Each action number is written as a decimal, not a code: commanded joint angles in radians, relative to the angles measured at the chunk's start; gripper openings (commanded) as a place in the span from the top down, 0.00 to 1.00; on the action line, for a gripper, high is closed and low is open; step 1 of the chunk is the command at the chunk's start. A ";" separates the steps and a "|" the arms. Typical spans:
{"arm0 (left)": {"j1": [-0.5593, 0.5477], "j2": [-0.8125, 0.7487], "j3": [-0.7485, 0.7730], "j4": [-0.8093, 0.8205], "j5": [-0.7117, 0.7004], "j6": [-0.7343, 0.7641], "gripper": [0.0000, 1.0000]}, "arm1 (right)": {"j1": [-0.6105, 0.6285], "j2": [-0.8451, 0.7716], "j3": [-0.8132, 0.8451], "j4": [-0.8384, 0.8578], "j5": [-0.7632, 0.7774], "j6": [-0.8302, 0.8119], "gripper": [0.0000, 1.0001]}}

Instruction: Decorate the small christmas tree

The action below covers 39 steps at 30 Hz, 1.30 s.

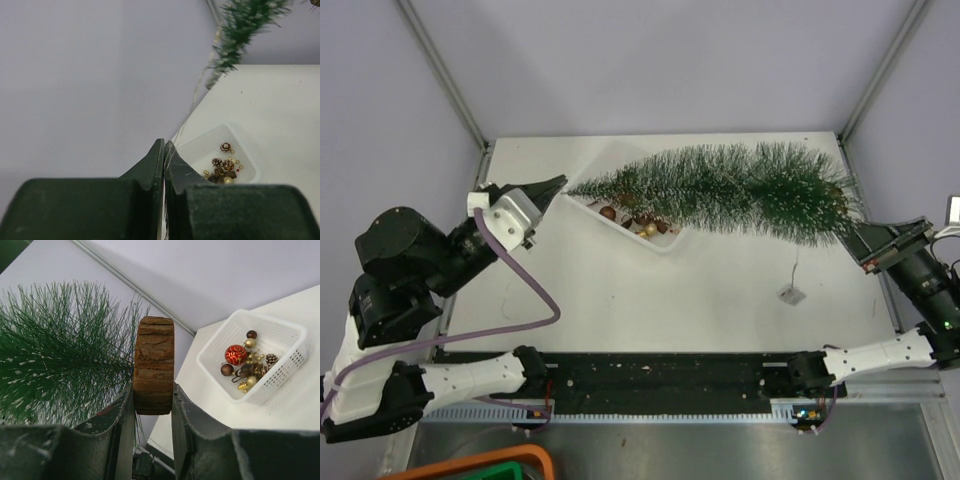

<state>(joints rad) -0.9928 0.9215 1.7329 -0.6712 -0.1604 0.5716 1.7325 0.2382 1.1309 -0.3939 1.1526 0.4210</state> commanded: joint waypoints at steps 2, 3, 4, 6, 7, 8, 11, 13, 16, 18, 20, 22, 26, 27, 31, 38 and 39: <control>0.005 -0.041 -0.079 0.039 0.001 0.022 0.97 | 0.012 0.019 -0.025 0.176 0.007 0.065 1.00; 0.005 -0.046 -0.088 0.045 -0.007 0.025 0.98 | 0.012 0.026 -0.032 0.200 0.006 0.065 1.00; 0.005 -0.047 -0.094 0.050 -0.011 0.030 0.99 | 0.012 0.032 -0.040 0.222 0.002 0.071 1.00; 0.005 -0.047 -0.096 0.055 -0.011 0.037 1.00 | 0.012 0.039 -0.059 0.269 -0.005 0.070 1.00; 0.005 -0.041 -0.092 0.061 -0.014 0.036 1.00 | 0.013 0.047 -0.065 0.286 -0.013 0.073 1.00; 0.005 -0.035 -0.084 0.068 -0.018 0.036 1.00 | 0.012 0.055 -0.066 0.299 -0.016 0.078 1.00; 0.005 -0.007 -0.059 0.129 -0.051 0.030 0.97 | 0.013 0.091 -0.051 0.302 -0.025 0.082 1.00; 0.005 0.020 -0.027 0.182 -0.079 0.025 0.91 | 0.012 0.136 -0.034 0.302 -0.011 0.079 1.00; 0.003 0.069 0.031 0.219 -0.077 0.027 0.85 | 0.012 0.213 -0.017 0.290 0.031 0.085 1.00; 0.003 0.089 0.060 0.214 -0.064 0.013 0.78 | 0.012 0.271 -0.013 0.309 0.079 0.078 1.00; 0.003 0.093 0.059 0.205 -0.054 0.005 0.74 | 0.012 0.331 -0.019 0.378 0.145 0.023 1.00; 0.003 0.088 0.044 0.196 -0.057 0.007 0.69 | 0.012 0.380 -0.035 0.533 0.205 -0.083 1.00; 0.003 0.053 -0.021 0.222 -0.135 0.019 0.58 | 0.000 0.440 -0.126 1.122 0.298 -0.623 1.00; 0.003 0.039 -0.045 0.235 -0.164 0.014 0.56 | -0.022 0.452 -0.146 1.303 0.297 -0.763 1.00; 0.005 -0.001 -0.117 0.248 -0.211 0.027 0.54 | -0.144 0.481 -0.128 1.379 0.285 -0.857 1.00; 0.003 -0.009 -0.124 0.086 -0.225 0.117 0.57 | -0.241 0.519 -0.079 1.343 0.256 -0.899 1.00; 0.003 -0.004 -0.107 0.043 -0.232 0.114 0.57 | -0.251 0.526 -0.076 1.336 0.251 -0.901 1.00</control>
<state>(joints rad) -0.9909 0.9138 1.5967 -0.5285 -0.3576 0.6388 1.5101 0.7391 1.0050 0.8368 1.4441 -0.3904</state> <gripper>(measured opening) 0.443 0.279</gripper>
